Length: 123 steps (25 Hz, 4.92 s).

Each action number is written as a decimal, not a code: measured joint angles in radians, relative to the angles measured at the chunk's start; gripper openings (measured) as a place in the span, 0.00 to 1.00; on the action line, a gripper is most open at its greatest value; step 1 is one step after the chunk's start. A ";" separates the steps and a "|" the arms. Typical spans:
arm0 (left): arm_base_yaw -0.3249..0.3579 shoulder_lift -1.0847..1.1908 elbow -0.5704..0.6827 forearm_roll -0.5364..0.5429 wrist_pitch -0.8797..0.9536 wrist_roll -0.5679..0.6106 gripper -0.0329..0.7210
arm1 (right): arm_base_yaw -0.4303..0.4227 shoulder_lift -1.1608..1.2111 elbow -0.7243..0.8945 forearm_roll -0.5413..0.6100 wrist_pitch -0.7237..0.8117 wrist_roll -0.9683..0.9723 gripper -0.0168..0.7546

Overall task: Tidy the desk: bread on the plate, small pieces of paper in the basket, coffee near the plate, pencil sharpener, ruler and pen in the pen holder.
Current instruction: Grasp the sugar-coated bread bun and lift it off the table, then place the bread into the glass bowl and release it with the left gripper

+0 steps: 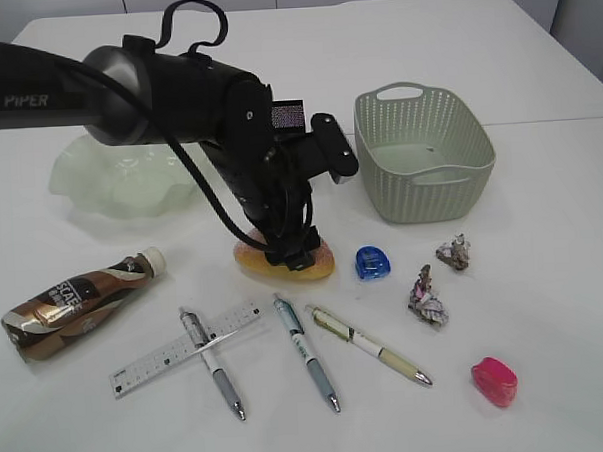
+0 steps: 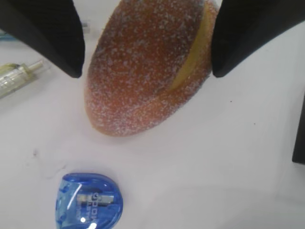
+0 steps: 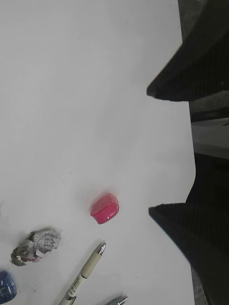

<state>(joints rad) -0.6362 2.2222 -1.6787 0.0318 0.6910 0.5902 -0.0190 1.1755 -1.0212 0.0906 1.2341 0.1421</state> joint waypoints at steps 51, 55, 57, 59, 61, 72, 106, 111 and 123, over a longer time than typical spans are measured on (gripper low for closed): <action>0.020 0.069 -0.364 0.113 0.475 -0.612 0.26 | 0.000 0.001 0.000 -0.003 0.000 0.000 0.70; 0.061 0.069 -0.431 0.112 0.531 -0.728 0.26 | 0.000 0.001 0.000 -0.019 0.000 -0.002 0.70; 0.093 0.069 -0.452 0.082 0.530 -0.752 0.26 | 0.000 0.001 0.000 -0.026 0.000 -0.002 0.70; 0.130 0.062 -0.457 0.030 0.533 -0.773 0.26 | 0.000 0.001 0.000 -0.030 0.000 -0.002 0.70; 0.166 0.046 -0.457 -0.020 0.535 -0.786 0.26 | 0.000 0.001 0.000 -0.030 0.000 -0.002 0.70; 0.370 -0.077 -0.459 -0.045 0.550 -0.799 0.26 | 0.000 0.001 0.000 -0.030 0.000 -0.002 0.70; 0.506 0.178 -0.459 -0.085 0.205 -0.796 0.31 | 0.000 0.002 0.000 0.038 0.000 -0.002 0.70; 0.506 0.183 -0.459 -0.059 0.194 -0.790 0.48 | 0.000 0.002 0.000 0.040 0.000 -0.002 0.70; 0.506 0.194 -0.459 0.002 0.190 -0.792 0.92 | 0.000 0.002 0.000 0.040 -0.002 -0.002 0.70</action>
<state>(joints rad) -0.1301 2.4165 -2.1376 0.0339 0.8814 -0.2014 -0.0190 1.1778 -1.0212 0.1310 1.2322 0.1404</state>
